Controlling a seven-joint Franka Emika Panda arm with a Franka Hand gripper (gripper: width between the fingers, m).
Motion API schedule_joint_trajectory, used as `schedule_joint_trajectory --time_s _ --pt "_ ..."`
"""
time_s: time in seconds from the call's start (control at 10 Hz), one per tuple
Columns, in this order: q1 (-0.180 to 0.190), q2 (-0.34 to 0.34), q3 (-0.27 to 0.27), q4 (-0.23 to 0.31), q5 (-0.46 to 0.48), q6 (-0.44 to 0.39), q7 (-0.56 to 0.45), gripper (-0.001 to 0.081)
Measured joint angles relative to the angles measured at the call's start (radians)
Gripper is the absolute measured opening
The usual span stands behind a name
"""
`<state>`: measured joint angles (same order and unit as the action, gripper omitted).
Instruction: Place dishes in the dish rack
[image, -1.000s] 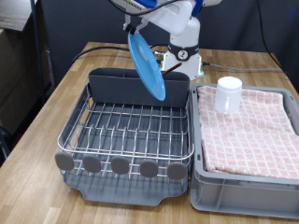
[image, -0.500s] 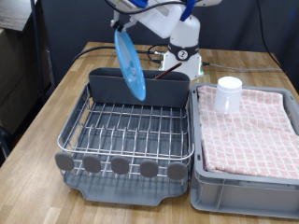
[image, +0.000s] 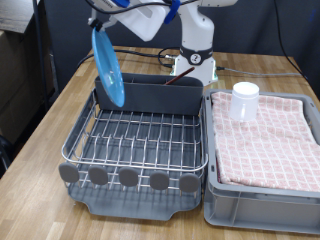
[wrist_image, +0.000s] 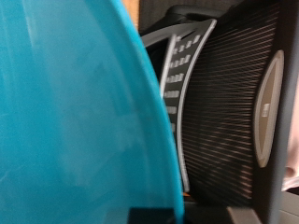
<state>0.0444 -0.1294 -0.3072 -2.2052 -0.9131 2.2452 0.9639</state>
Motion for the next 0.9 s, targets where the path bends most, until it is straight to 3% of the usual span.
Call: schedule_joint_trajectory --time_s 0.3,0.9 --pt "0.0 0.031 -0.014 0.029 -0.041 -0.009 0.0 0.0016" --pt "0.0 0.089 -0.046 0.017 -0.054 0.055 0.018 0.0016"
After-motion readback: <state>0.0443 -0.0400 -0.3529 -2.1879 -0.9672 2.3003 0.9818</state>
